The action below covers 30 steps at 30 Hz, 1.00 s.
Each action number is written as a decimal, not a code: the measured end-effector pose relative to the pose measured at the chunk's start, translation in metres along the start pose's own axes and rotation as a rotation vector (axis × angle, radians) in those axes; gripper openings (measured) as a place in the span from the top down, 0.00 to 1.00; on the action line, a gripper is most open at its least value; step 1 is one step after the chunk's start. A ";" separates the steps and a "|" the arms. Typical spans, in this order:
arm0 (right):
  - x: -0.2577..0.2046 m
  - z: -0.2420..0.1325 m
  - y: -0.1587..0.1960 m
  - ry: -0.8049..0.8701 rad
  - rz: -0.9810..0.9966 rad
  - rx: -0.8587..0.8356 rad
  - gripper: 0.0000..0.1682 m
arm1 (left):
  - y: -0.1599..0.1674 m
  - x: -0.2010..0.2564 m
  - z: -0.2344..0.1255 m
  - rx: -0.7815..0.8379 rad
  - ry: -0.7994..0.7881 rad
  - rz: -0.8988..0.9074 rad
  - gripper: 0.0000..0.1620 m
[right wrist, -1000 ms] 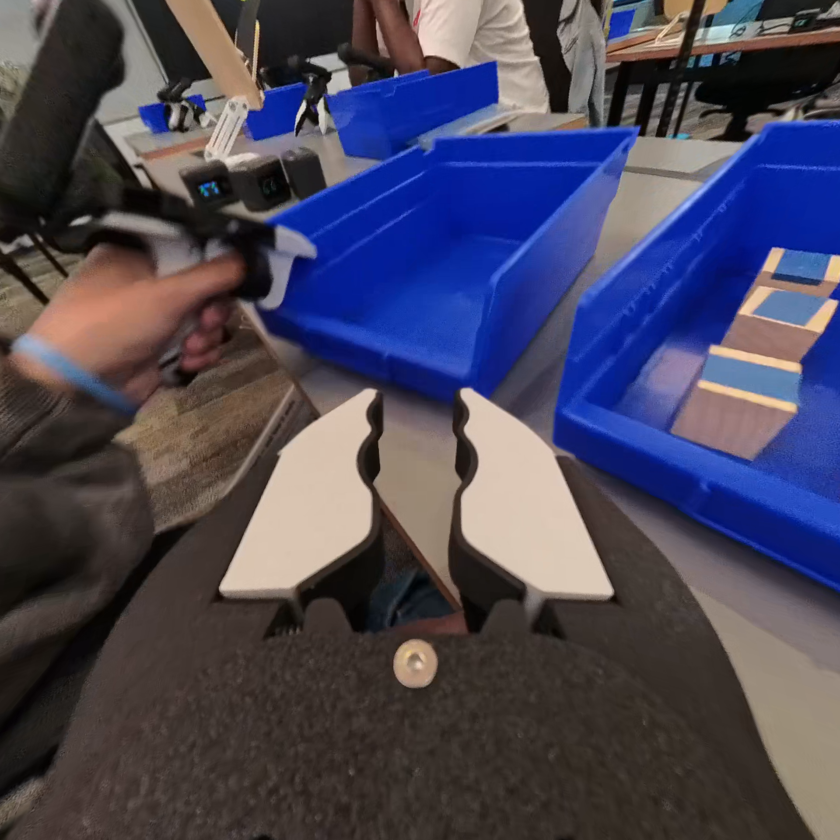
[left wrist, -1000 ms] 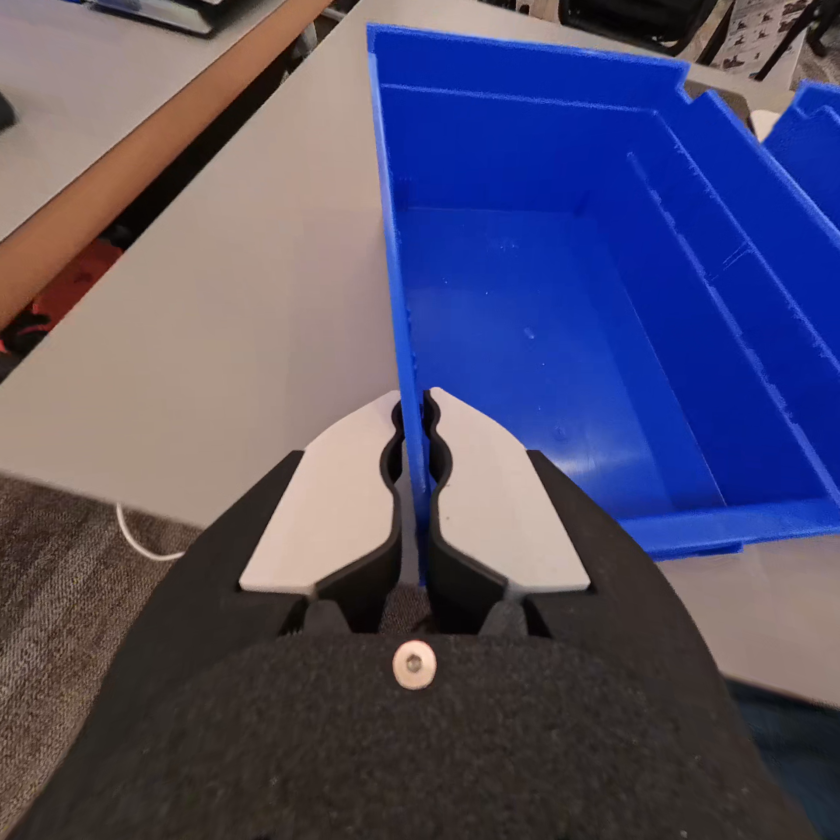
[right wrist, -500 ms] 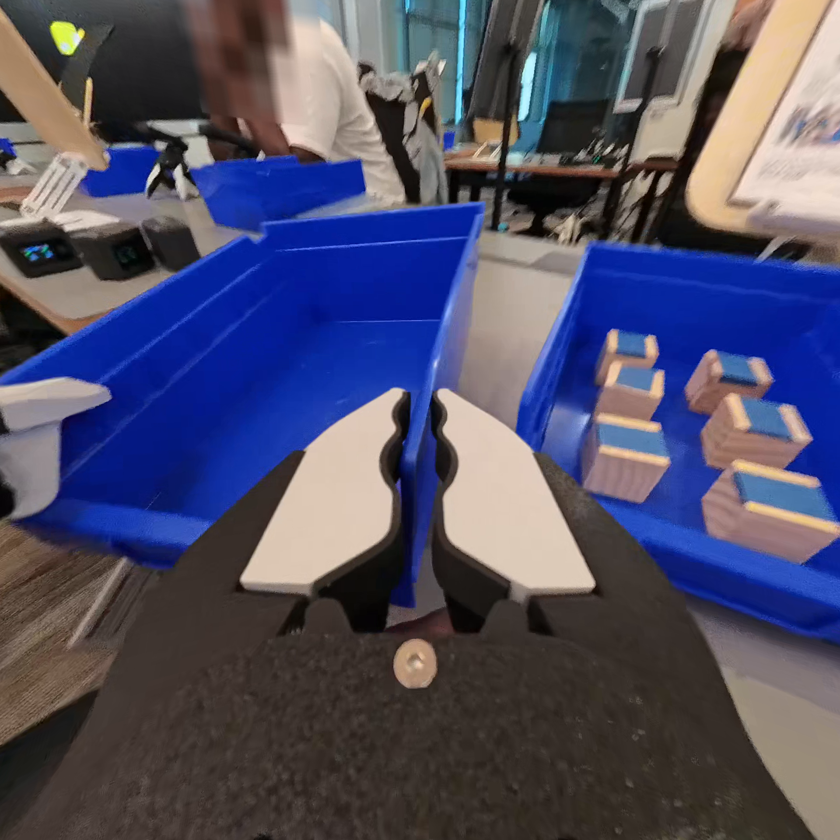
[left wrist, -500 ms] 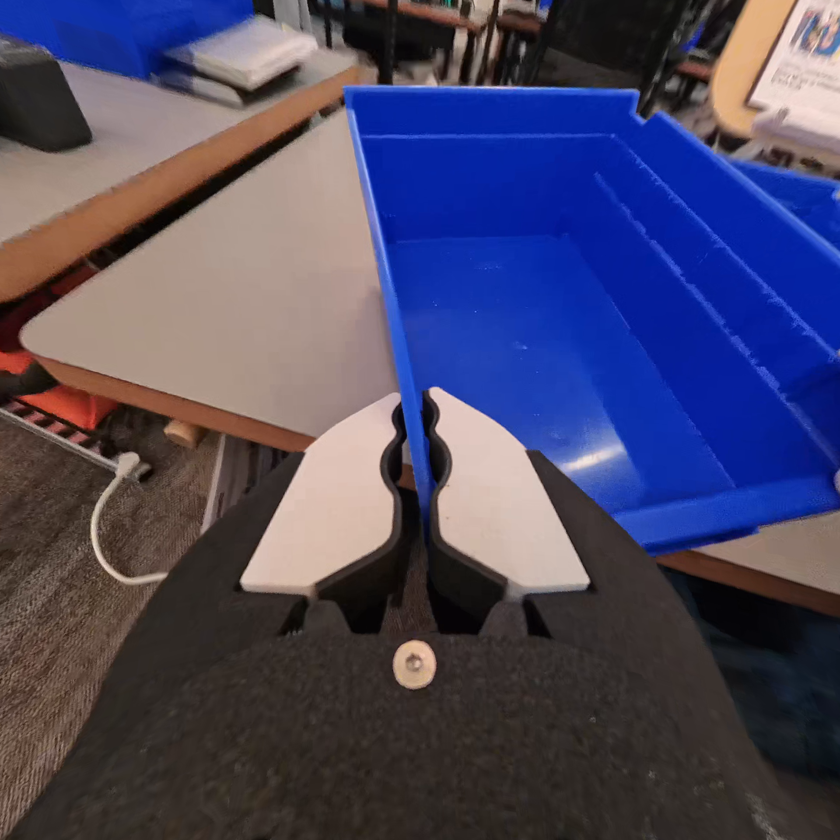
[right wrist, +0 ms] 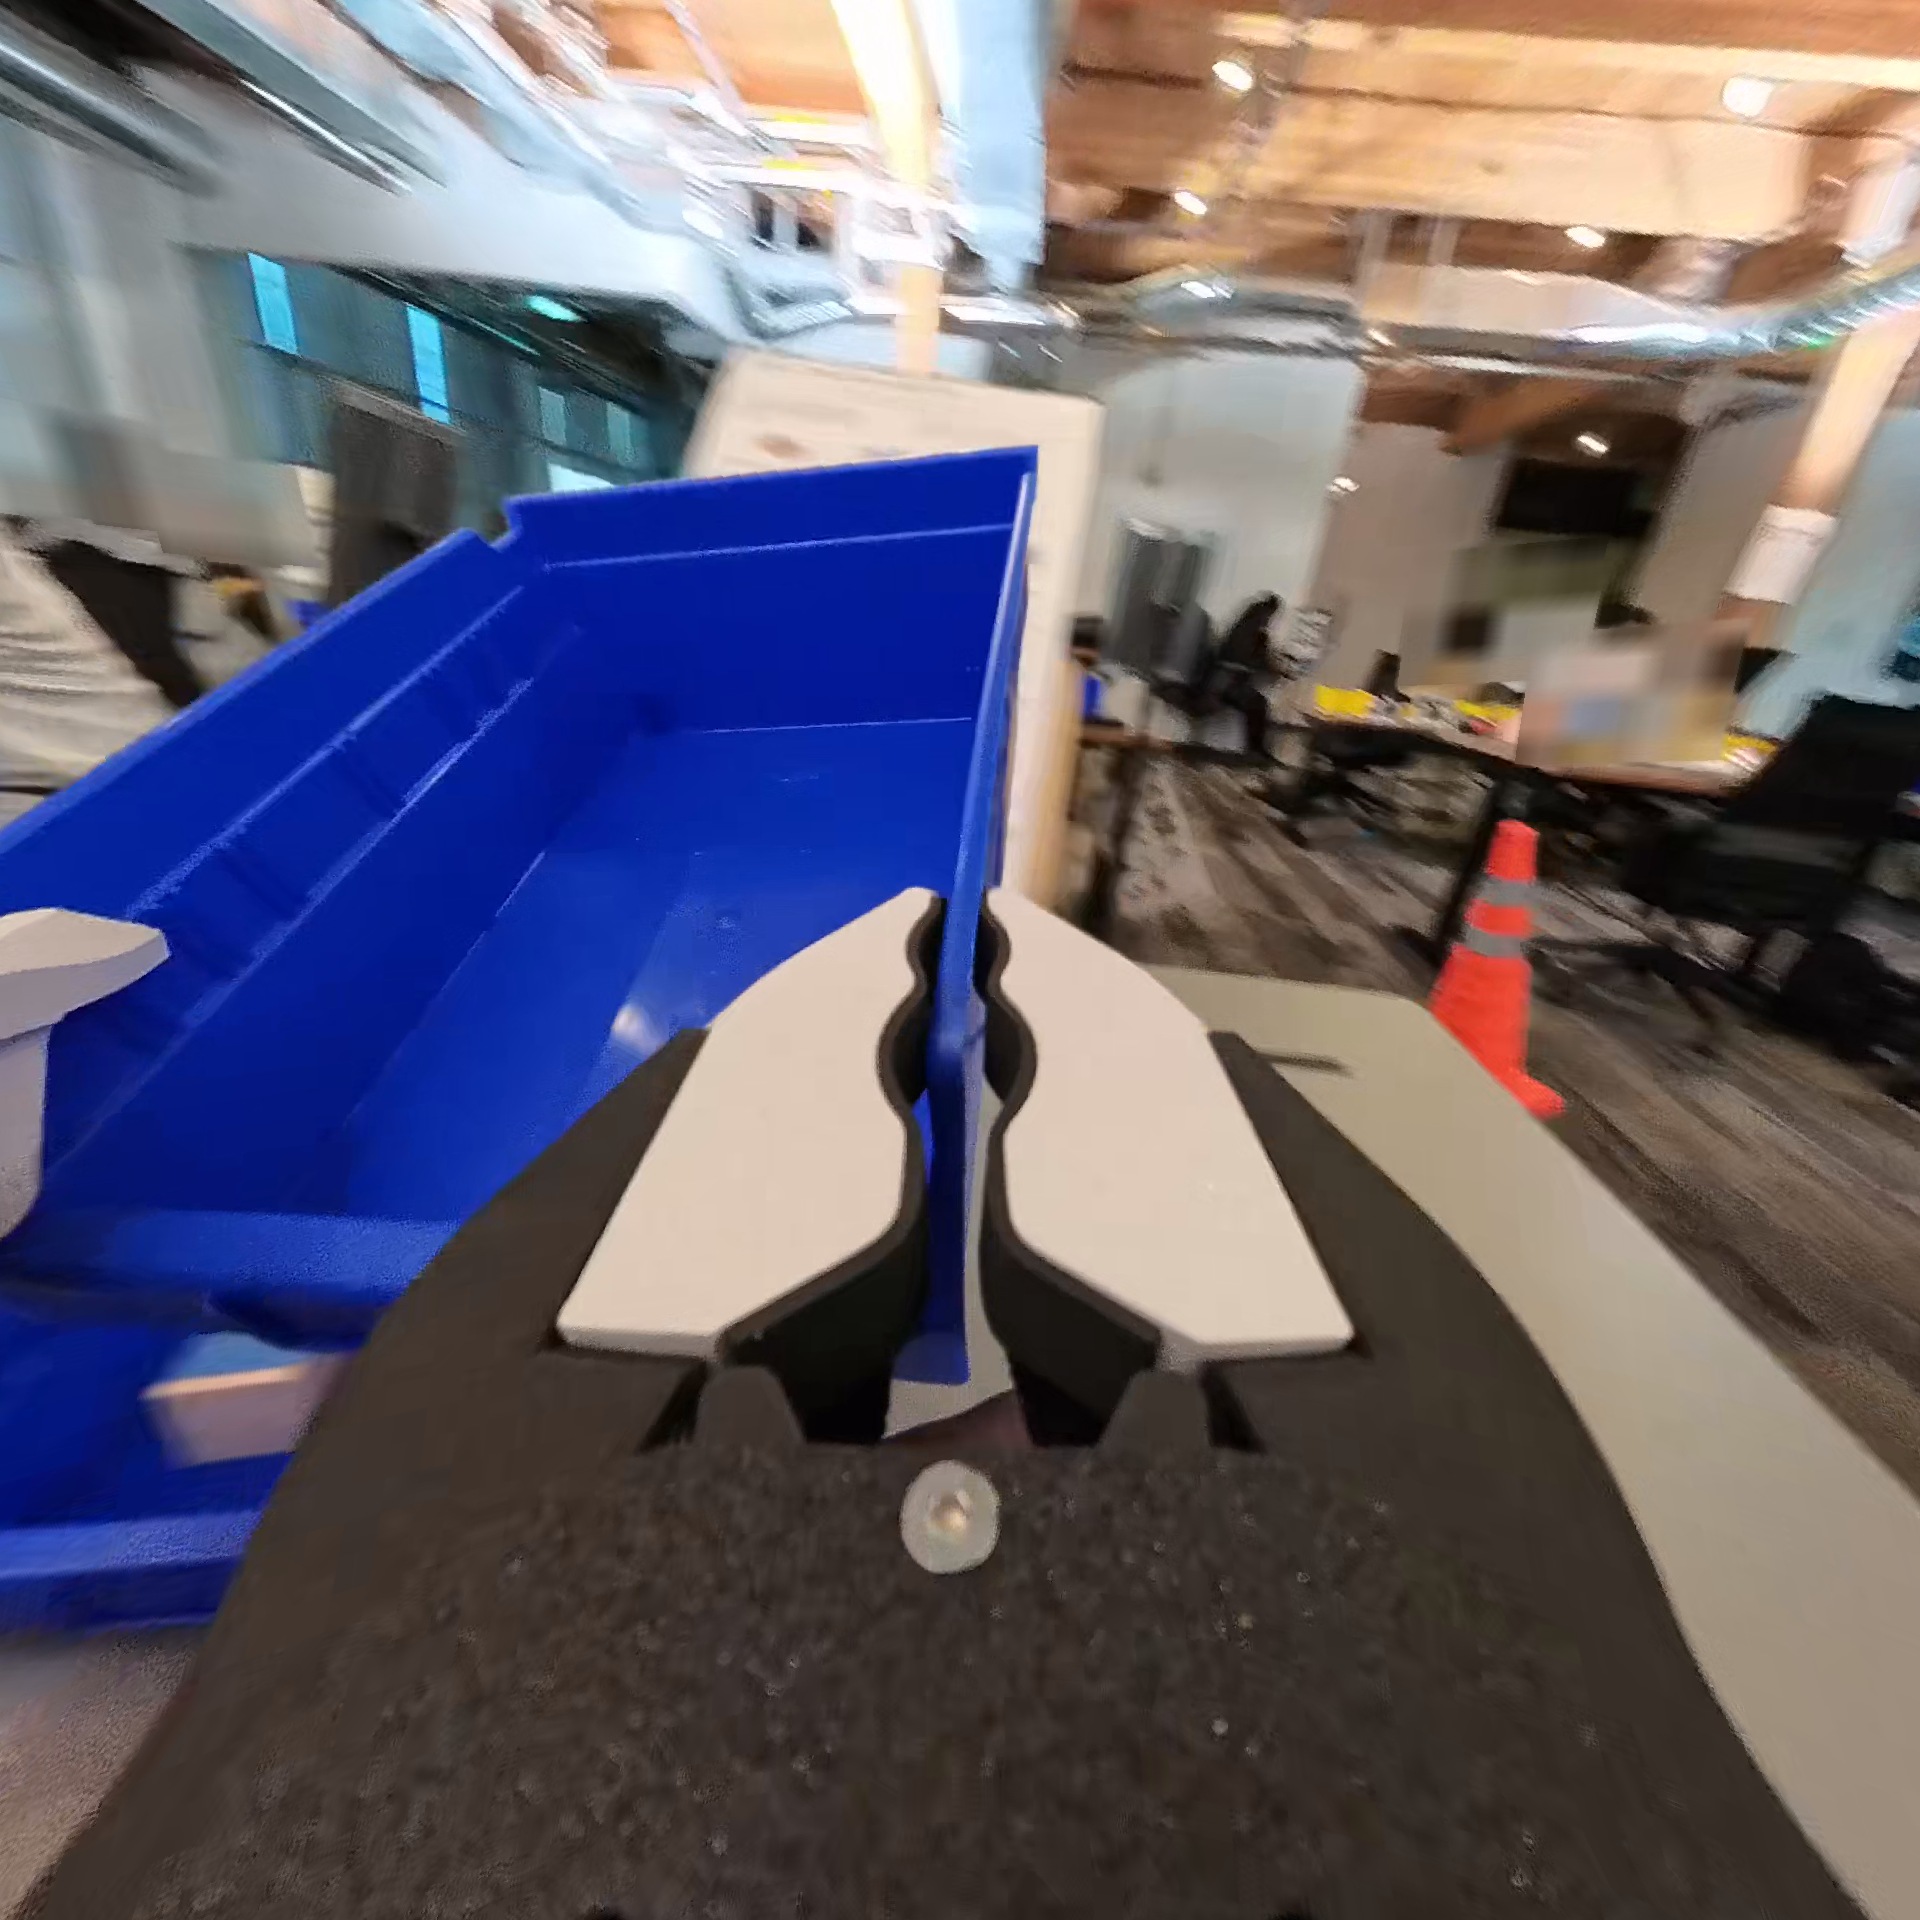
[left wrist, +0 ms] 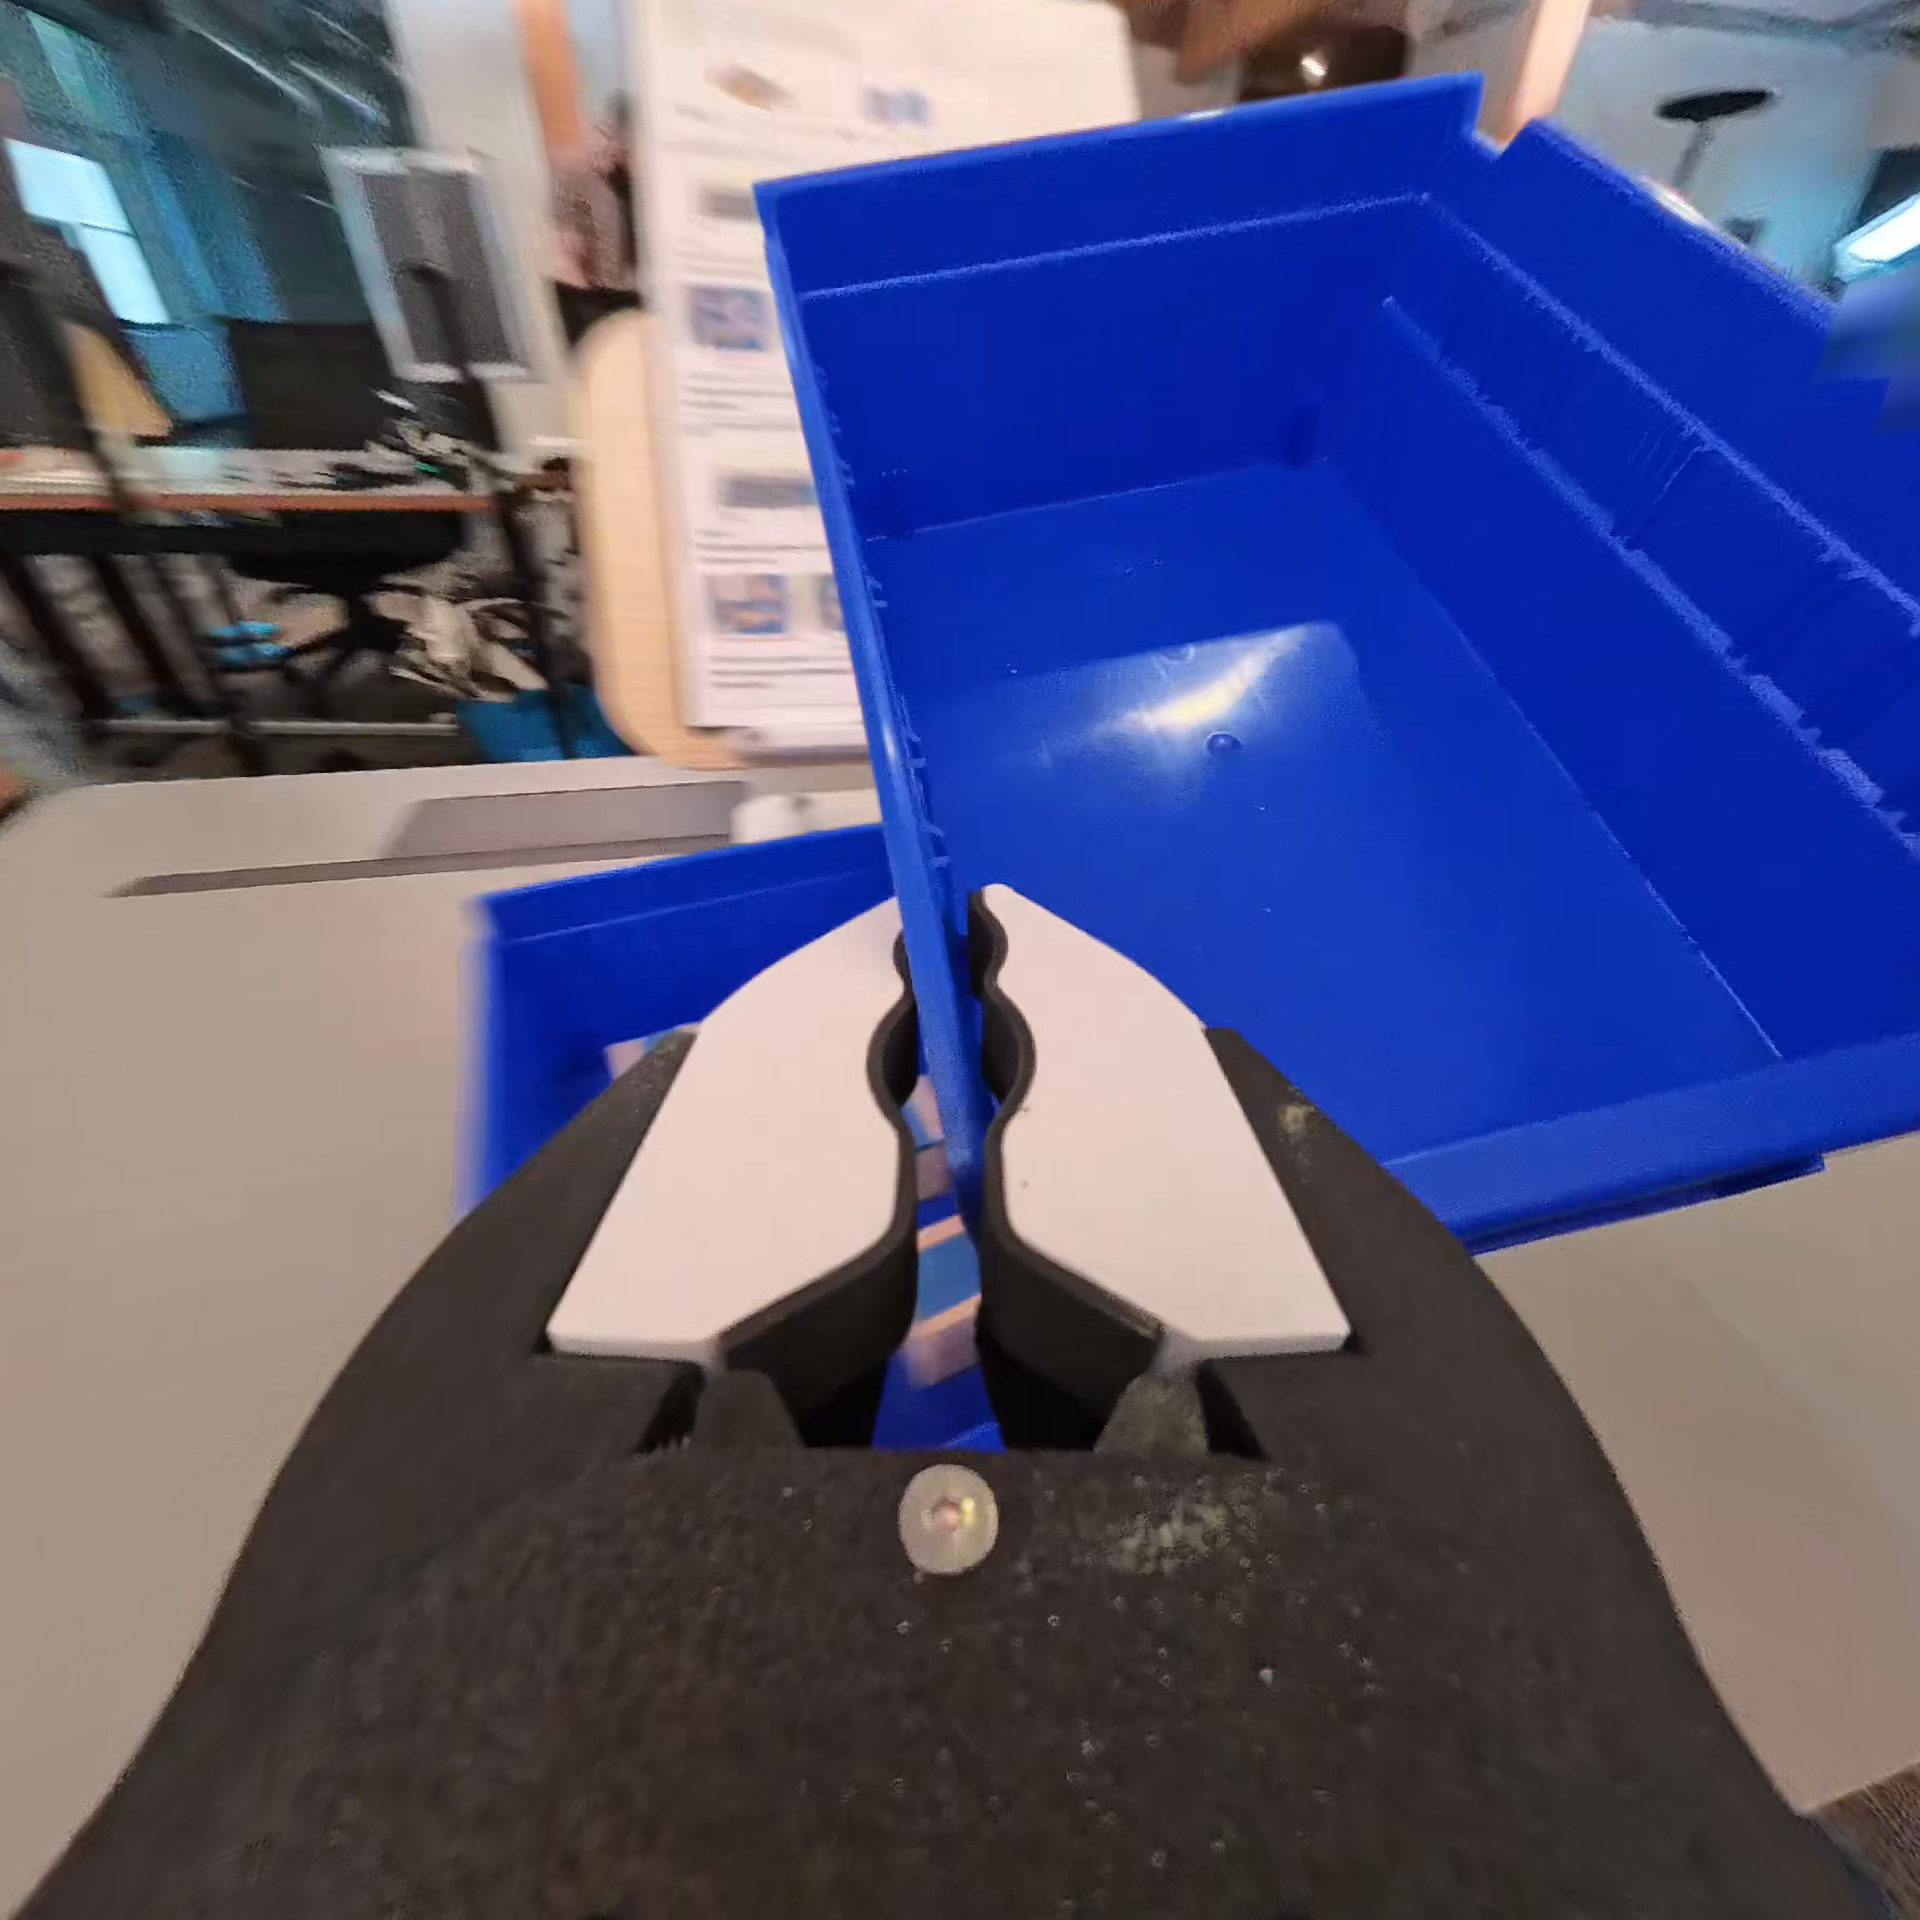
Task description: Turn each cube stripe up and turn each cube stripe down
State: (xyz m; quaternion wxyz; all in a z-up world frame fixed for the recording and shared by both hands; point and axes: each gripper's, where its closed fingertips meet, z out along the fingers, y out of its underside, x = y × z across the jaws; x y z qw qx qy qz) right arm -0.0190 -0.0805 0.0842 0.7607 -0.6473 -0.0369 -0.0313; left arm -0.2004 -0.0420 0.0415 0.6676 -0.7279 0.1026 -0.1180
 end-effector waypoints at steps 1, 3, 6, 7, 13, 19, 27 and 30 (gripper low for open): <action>0.036 0.000 0.010 0.051 0.012 -0.030 0.98 | 0.006 0.033 0.020 -0.024 0.037 0.007 0.96; 0.102 -0.002 0.034 0.121 0.057 -0.082 0.98 | 0.026 0.096 0.055 -0.084 0.096 0.015 0.97; 0.186 0.000 0.086 0.150 0.065 -0.193 0.98 | 0.071 0.175 0.101 -0.200 0.137 0.032 0.96; 0.211 0.001 0.109 0.168 0.077 -0.245 0.98 | 0.088 0.198 0.111 -0.246 0.141 0.021 0.96; 0.273 -0.001 0.195 0.119 0.258 -0.371 0.97 | 0.150 0.256 0.131 -0.369 0.131 0.007 0.97; 0.299 0.008 0.226 0.081 0.386 -0.393 0.97 | 0.160 0.289 0.133 -0.340 0.218 0.011 0.83; 0.311 -0.012 0.147 0.194 0.217 -0.211 0.85 | 0.097 0.256 0.022 -0.280 0.587 -0.157 0.64; 0.241 -0.005 0.087 0.028 0.072 -0.127 0.85 | 0.070 0.145 -0.013 -0.222 0.419 -0.152 0.64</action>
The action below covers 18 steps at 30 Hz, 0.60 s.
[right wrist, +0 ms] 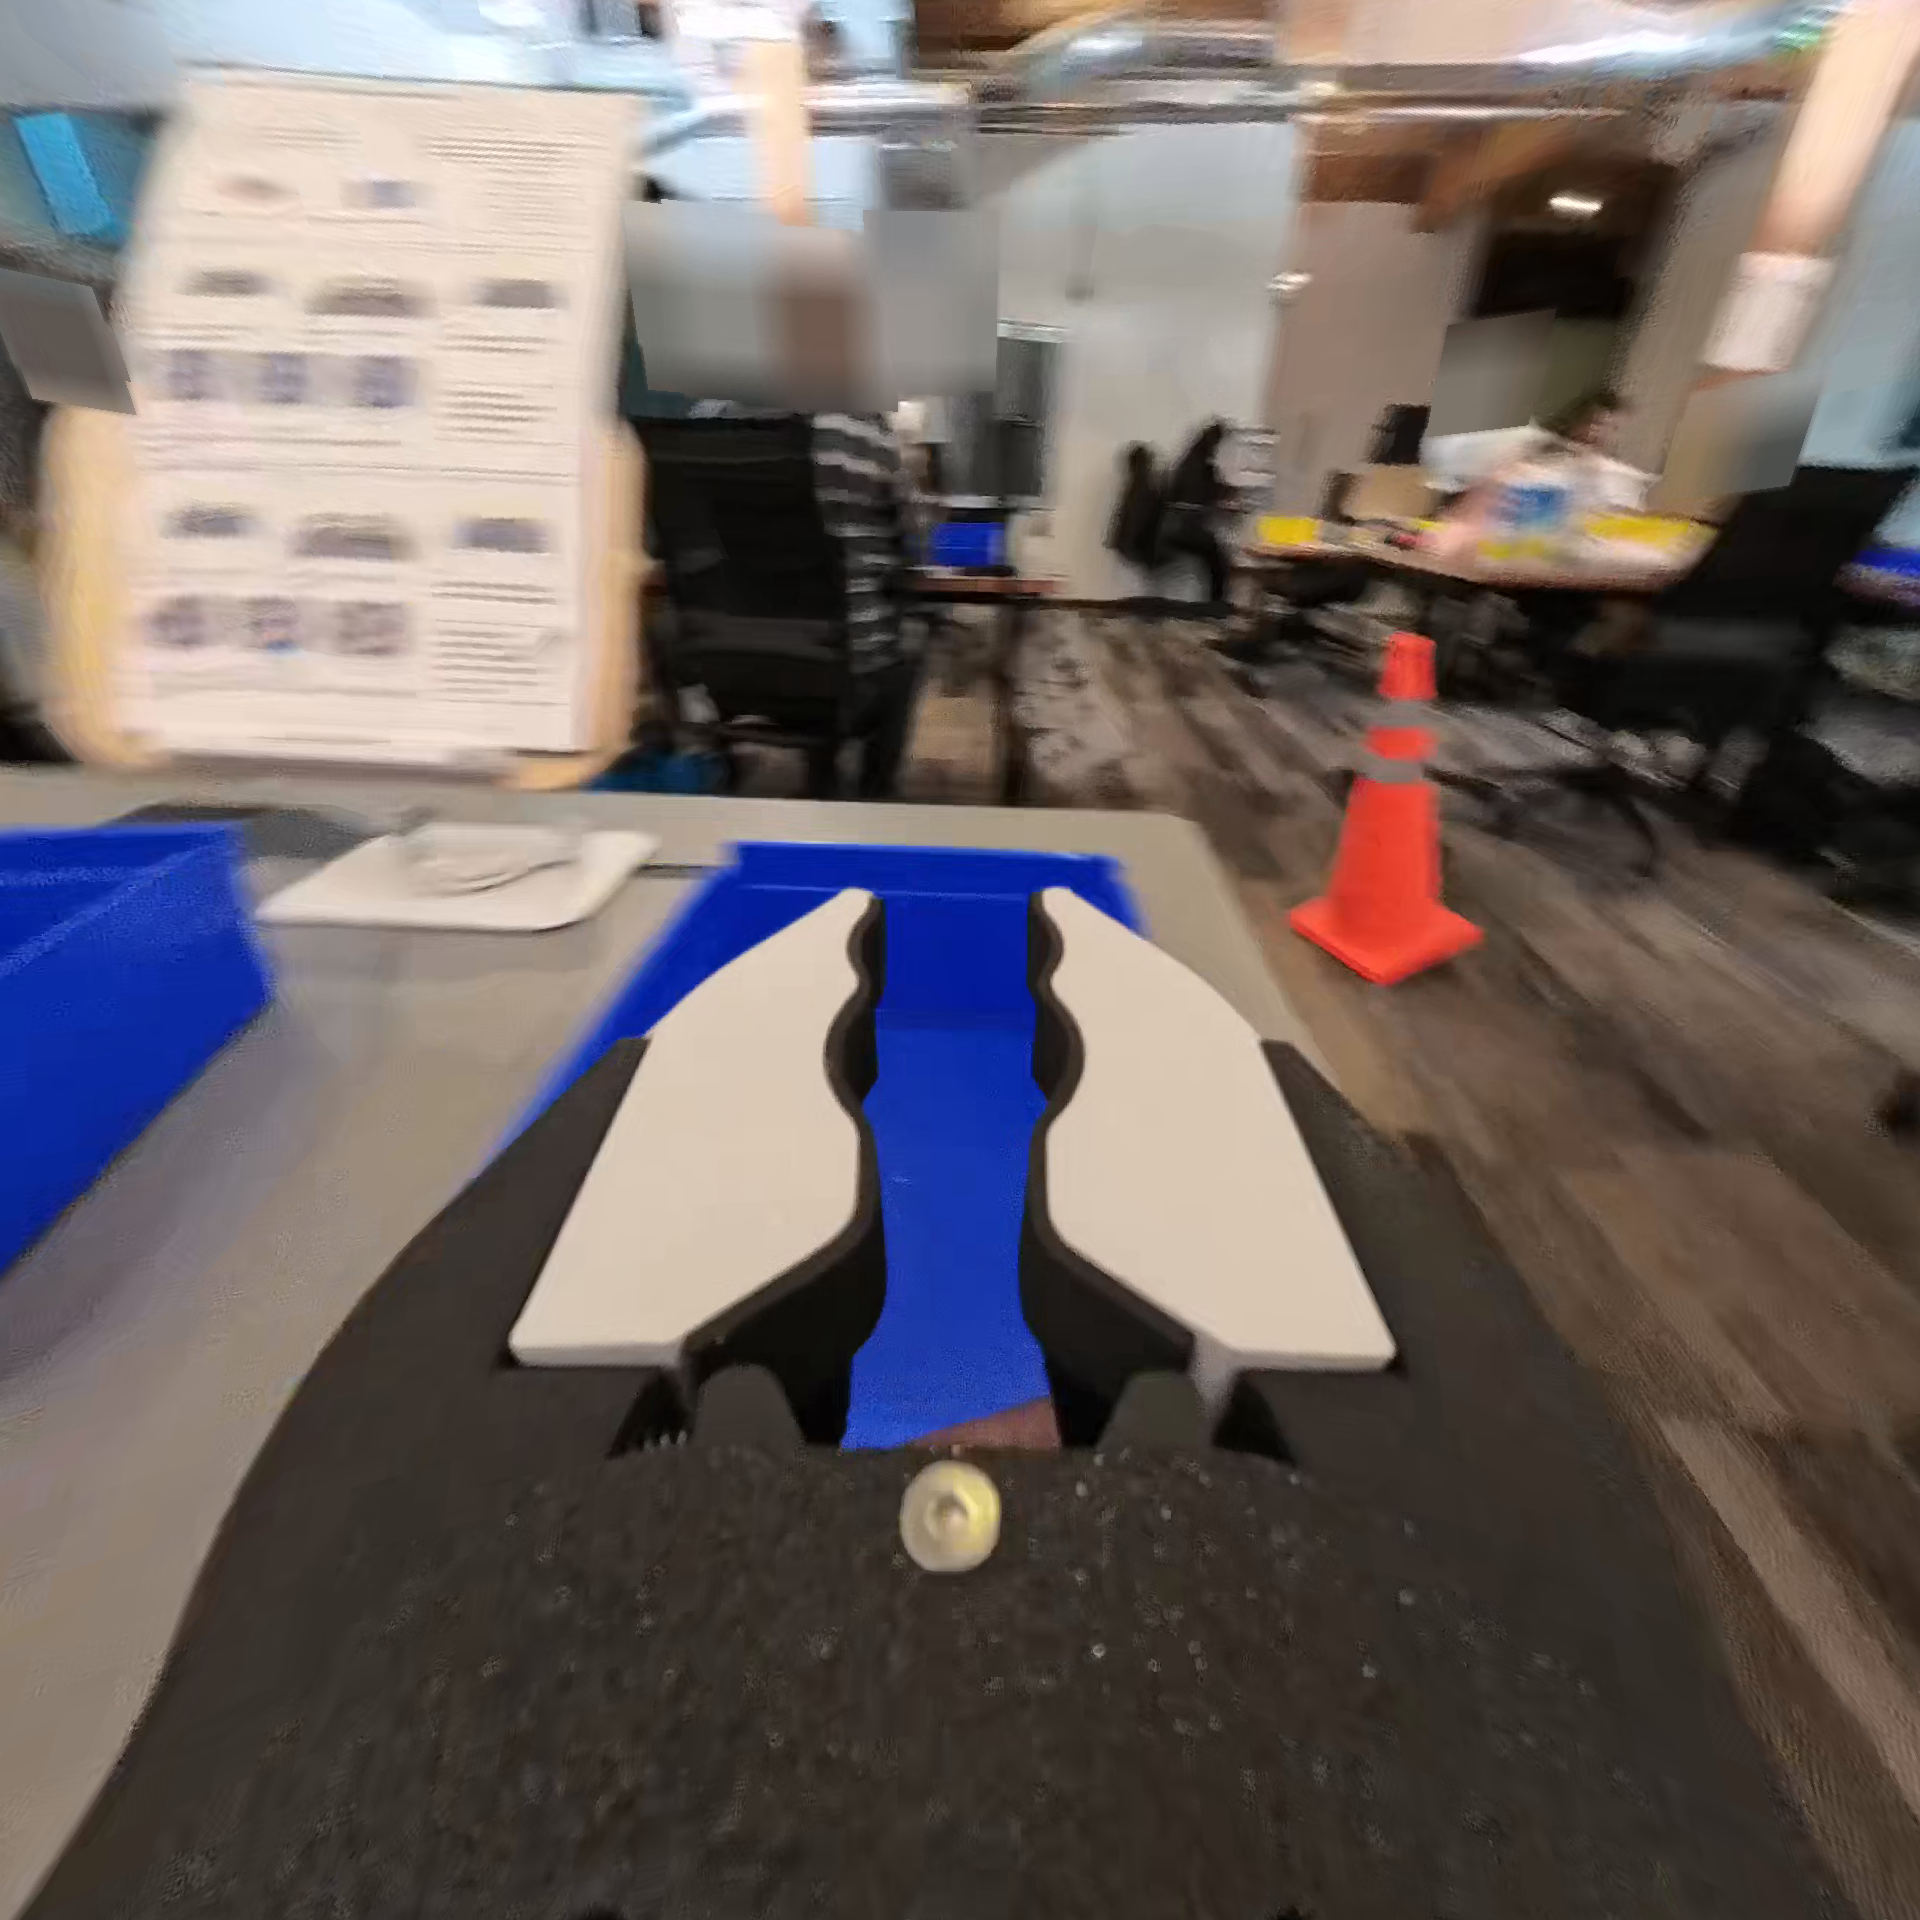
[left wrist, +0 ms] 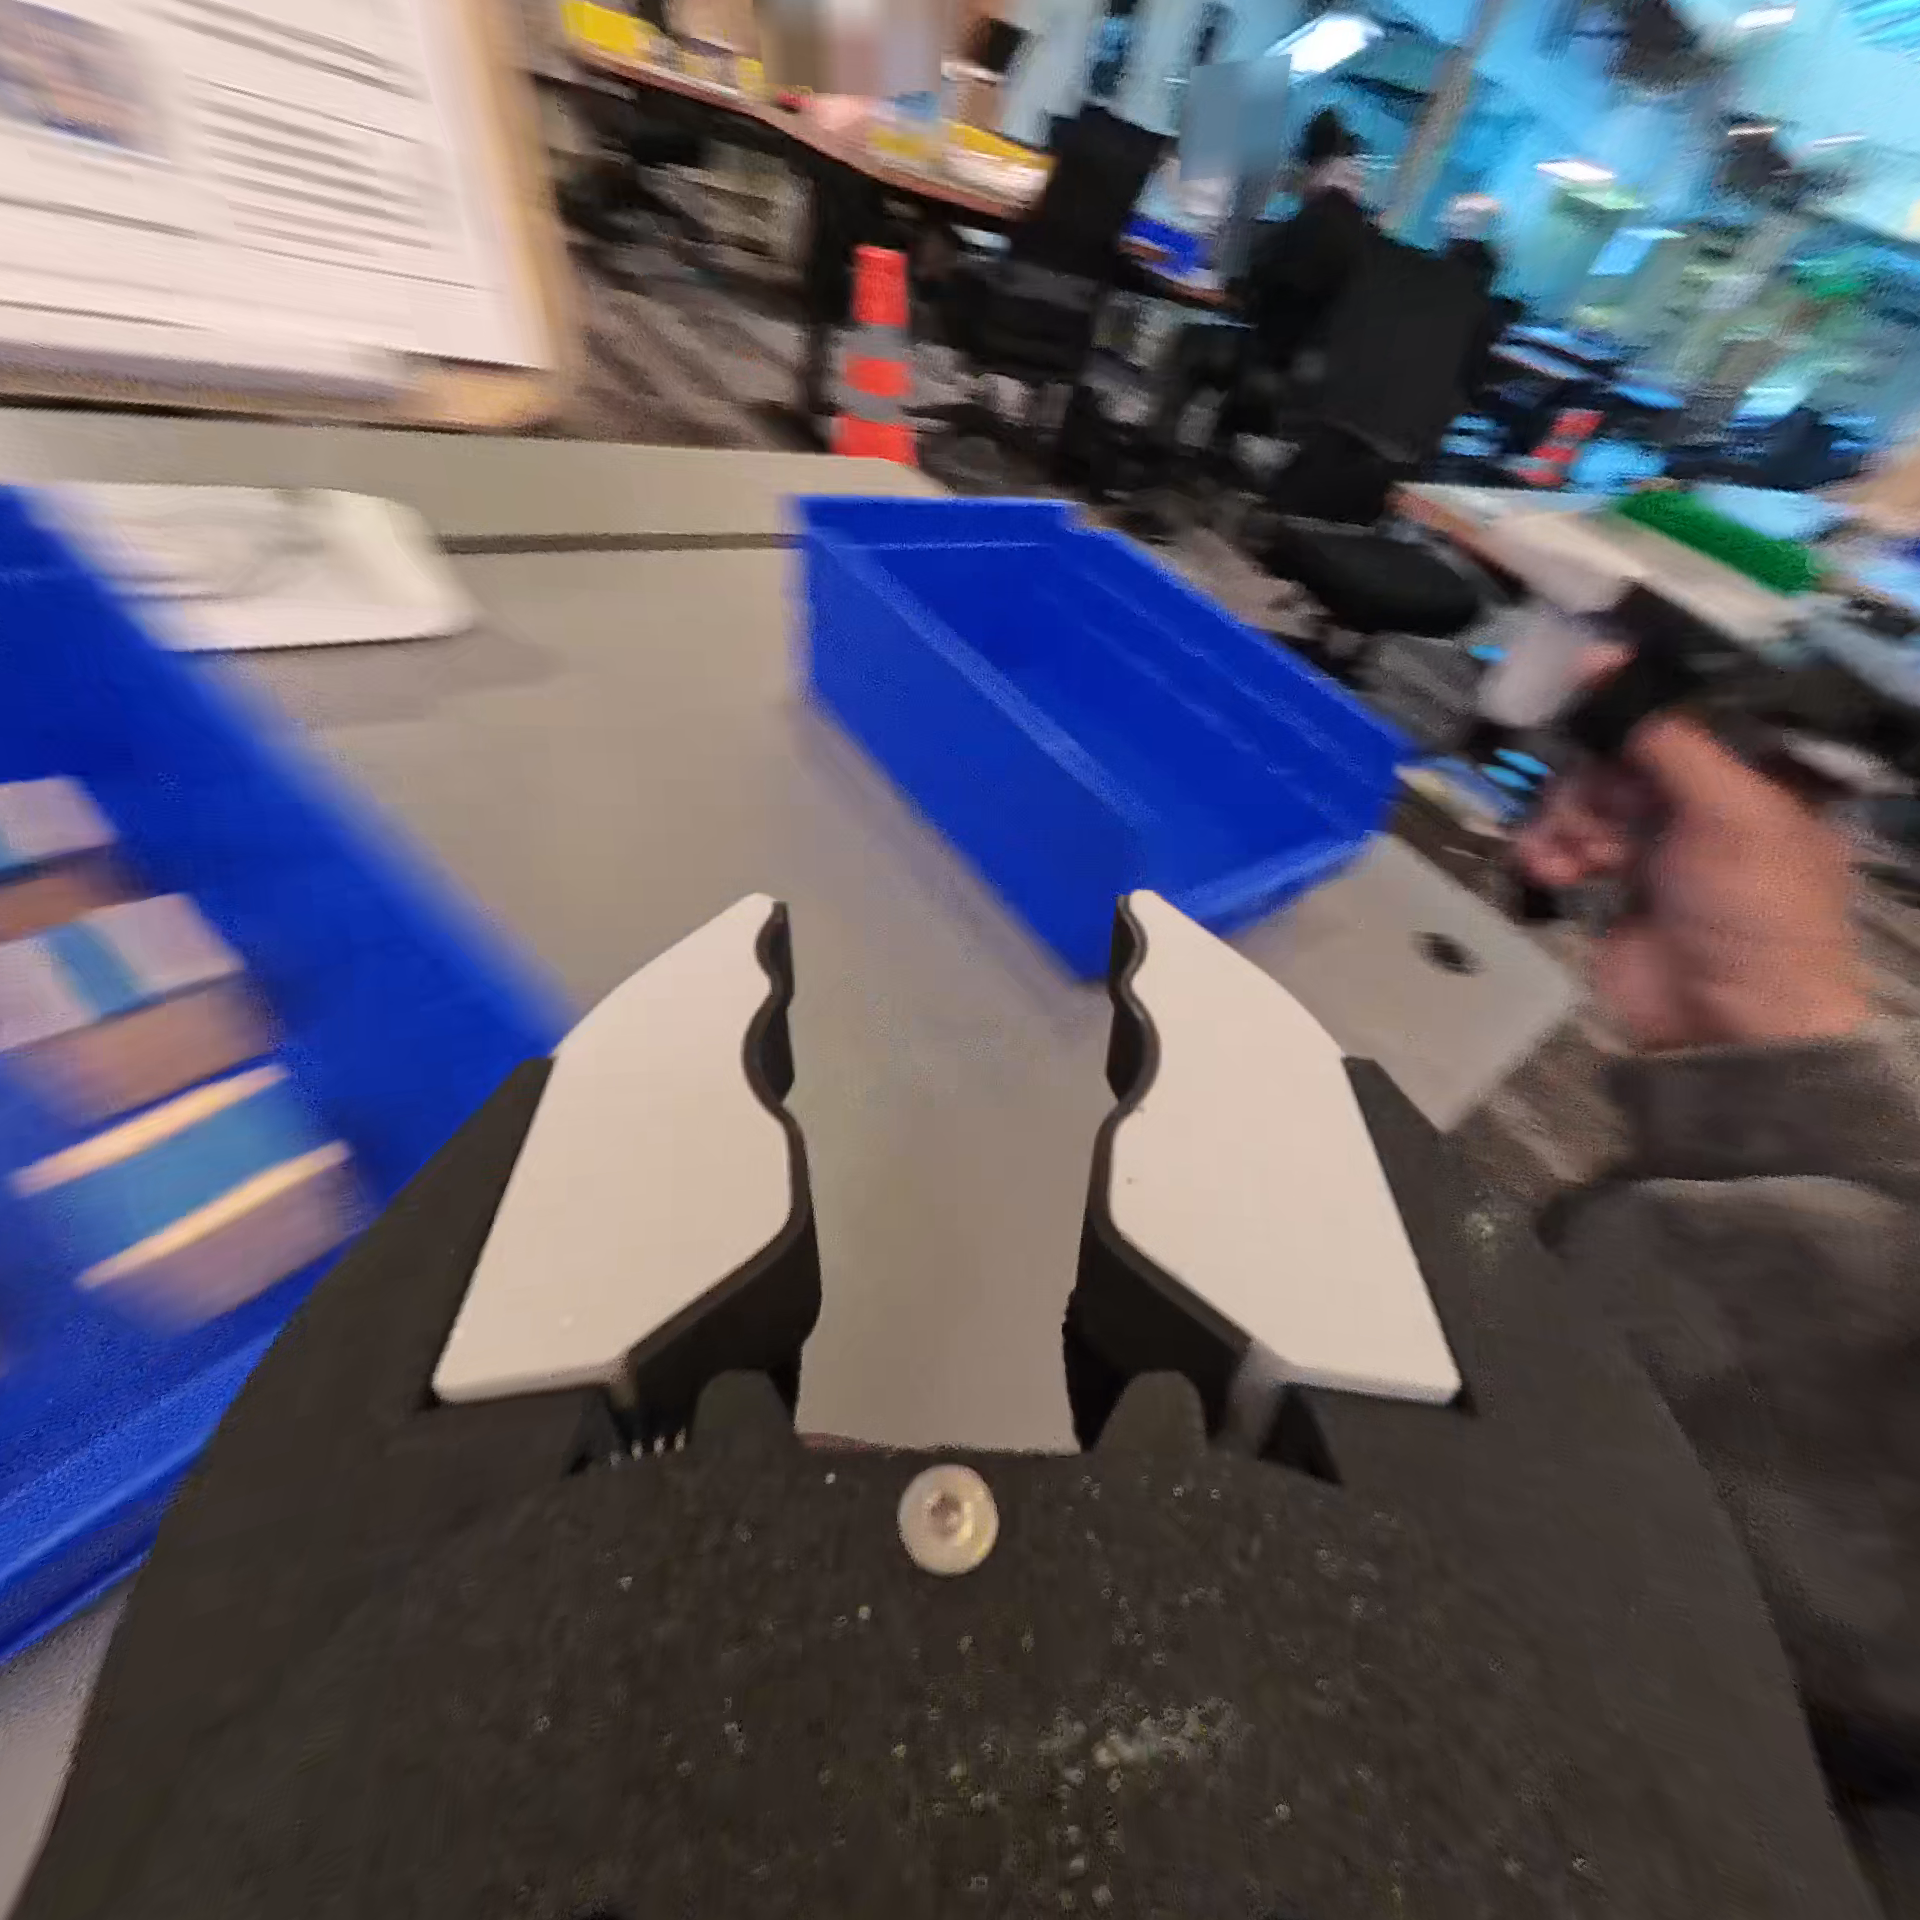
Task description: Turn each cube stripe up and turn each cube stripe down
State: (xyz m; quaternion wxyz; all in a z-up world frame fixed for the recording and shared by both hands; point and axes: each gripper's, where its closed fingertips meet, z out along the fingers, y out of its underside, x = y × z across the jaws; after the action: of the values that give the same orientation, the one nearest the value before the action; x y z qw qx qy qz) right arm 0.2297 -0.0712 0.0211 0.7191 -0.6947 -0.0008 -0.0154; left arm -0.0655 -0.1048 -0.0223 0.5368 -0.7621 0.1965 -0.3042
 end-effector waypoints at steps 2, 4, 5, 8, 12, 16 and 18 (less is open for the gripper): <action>-0.085 0.005 -0.013 -0.233 -0.060 -0.029 0.84 | -0.003 -0.081 -0.048 0.001 -0.222 0.026 0.62; -0.178 0.006 -0.006 -0.453 -0.062 -0.071 0.83 | 0.005 -0.156 -0.088 -0.007 -0.436 0.038 0.63; -0.222 0.006 0.005 -0.537 -0.041 -0.103 0.82 | 0.012 -0.185 -0.100 -0.024 -0.503 0.033 0.62; -0.325 0.007 0.058 -0.630 0.022 -0.224 0.74 | 0.040 -0.242 -0.106 -0.104 -0.629 0.008 0.62; -0.370 0.016 0.107 -0.544 0.005 -0.286 0.73 | 0.052 -0.264 -0.096 -0.065 -0.658 -0.037 0.68; -0.376 0.035 0.135 -0.440 0.021 -0.375 0.72 | 0.053 -0.271 -0.088 -0.049 -0.639 -0.079 0.69; -0.372 0.043 0.137 -0.381 0.007 -0.363 0.77 | 0.053 -0.270 -0.086 -0.049 -0.624 -0.090 0.73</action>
State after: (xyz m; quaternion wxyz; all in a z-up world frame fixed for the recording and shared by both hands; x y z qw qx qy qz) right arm -0.1378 -0.0161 -0.1225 0.5697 -0.8027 -0.1310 0.1182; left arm -0.3209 -0.0140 -0.1198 0.5385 -0.8394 -0.0046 -0.0742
